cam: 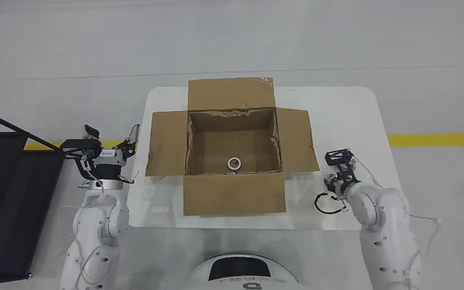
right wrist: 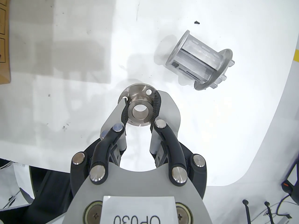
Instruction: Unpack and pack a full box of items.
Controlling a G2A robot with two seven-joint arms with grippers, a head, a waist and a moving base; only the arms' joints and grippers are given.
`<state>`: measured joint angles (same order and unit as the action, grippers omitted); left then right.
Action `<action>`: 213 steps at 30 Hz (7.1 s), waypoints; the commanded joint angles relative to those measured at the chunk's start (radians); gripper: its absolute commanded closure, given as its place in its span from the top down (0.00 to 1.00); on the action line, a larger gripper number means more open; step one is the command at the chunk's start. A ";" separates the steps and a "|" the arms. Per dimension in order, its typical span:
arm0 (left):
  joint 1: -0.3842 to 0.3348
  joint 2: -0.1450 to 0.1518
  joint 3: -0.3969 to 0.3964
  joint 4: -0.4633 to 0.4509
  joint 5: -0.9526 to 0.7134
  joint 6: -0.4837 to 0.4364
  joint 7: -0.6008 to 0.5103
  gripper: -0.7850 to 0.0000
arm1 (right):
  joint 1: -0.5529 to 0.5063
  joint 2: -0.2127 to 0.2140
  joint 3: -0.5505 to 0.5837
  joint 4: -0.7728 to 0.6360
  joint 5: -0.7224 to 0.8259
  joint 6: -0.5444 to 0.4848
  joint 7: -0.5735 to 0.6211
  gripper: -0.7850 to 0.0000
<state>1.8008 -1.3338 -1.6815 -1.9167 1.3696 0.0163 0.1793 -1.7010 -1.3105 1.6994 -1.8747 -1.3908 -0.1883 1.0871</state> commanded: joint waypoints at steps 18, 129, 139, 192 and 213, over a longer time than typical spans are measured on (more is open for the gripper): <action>0.000 0.000 0.000 0.000 0.000 0.000 0.000 1.00 | 0.038 0.004 -0.002 0.090 0.059 0.093 -0.037 0.40; 0.000 0.000 0.000 0.000 0.000 0.000 0.000 1.00 | 1.036 -0.295 -1.118 1.106 0.425 0.149 0.058 0.00; 0.000 0.000 0.000 0.000 0.000 0.000 0.000 1.00 | 0.961 -0.235 -1.014 0.881 0.344 0.201 -0.014 0.00; 0.000 0.000 0.000 0.000 0.000 0.000 0.000 1.00 | 0.388 -0.022 -0.052 0.381 0.199 0.664 -0.197 0.00; 0.000 0.000 0.000 0.000 0.000 0.000 0.000 1.00 | 0.480 -0.024 -0.147 0.507 0.074 0.690 -0.147 0.45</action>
<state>1.8008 -1.3338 -1.6815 -1.9167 1.3696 0.0163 0.1793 -1.2236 -1.3346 1.5567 -1.3689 -1.3101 0.4987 0.9365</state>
